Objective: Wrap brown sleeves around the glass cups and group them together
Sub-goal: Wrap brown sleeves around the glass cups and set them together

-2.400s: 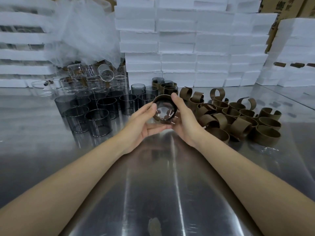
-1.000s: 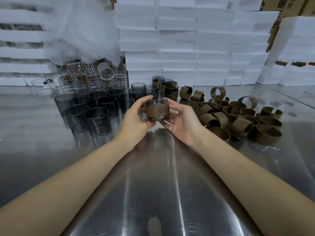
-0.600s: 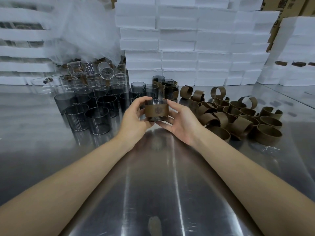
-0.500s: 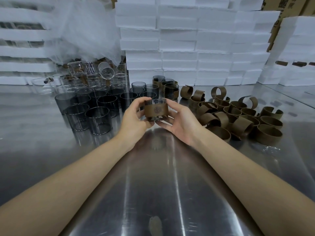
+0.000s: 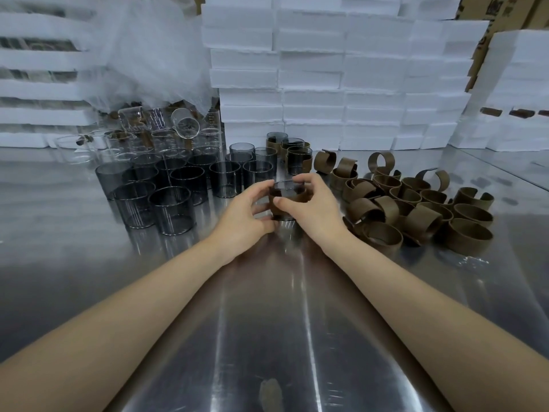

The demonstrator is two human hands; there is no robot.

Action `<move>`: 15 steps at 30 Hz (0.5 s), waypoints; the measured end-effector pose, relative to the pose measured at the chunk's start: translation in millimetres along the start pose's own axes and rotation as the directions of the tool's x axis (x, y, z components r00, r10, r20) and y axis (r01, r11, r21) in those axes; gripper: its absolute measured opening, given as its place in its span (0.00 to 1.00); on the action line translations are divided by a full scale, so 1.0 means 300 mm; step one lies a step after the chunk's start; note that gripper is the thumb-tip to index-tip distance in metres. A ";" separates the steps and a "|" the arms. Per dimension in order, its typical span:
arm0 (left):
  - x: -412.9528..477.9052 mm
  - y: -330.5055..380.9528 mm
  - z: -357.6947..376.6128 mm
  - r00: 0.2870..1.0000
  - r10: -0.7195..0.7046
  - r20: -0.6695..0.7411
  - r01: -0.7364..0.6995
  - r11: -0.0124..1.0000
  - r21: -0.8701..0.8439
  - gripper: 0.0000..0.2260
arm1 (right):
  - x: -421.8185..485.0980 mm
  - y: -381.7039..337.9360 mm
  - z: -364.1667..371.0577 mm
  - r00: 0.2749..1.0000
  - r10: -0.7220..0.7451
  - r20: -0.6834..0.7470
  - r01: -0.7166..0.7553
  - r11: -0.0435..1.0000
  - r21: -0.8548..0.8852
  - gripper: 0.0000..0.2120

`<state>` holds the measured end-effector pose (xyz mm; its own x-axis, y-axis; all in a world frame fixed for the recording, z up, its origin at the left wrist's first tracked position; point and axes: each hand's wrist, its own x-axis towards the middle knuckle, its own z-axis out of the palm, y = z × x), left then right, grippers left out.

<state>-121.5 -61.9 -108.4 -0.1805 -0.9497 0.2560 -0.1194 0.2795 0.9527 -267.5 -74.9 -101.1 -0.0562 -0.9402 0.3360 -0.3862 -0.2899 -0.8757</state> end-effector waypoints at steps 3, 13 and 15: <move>-0.008 0.006 0.001 1.000 0.023 0.014 -0.024 0.995 0.097 0.31 | -0.002 0.006 0.004 1.000 -0.015 0.002 0.016 0.995 -0.103 0.22; -0.029 0.058 -0.011 0.988 0.107 -0.114 0.123 -0.084 0.989 0.28 | -0.052 -0.055 -0.016 0.944 -0.292 -0.155 0.244 0.931 -0.270 0.13; -0.036 0.064 -0.019 0.977 0.068 -0.203 0.211 -0.143 0.967 0.29 | -0.058 -0.053 -0.003 0.959 -0.269 -0.084 0.217 0.897 -0.386 0.13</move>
<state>-116.2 -46.9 -91.9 0.0139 -0.9372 0.3486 -0.9651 -0.1037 -0.2404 -261.0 -53.7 -92.7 -0.0279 -0.8090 0.5871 -0.7139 -0.3950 -0.5782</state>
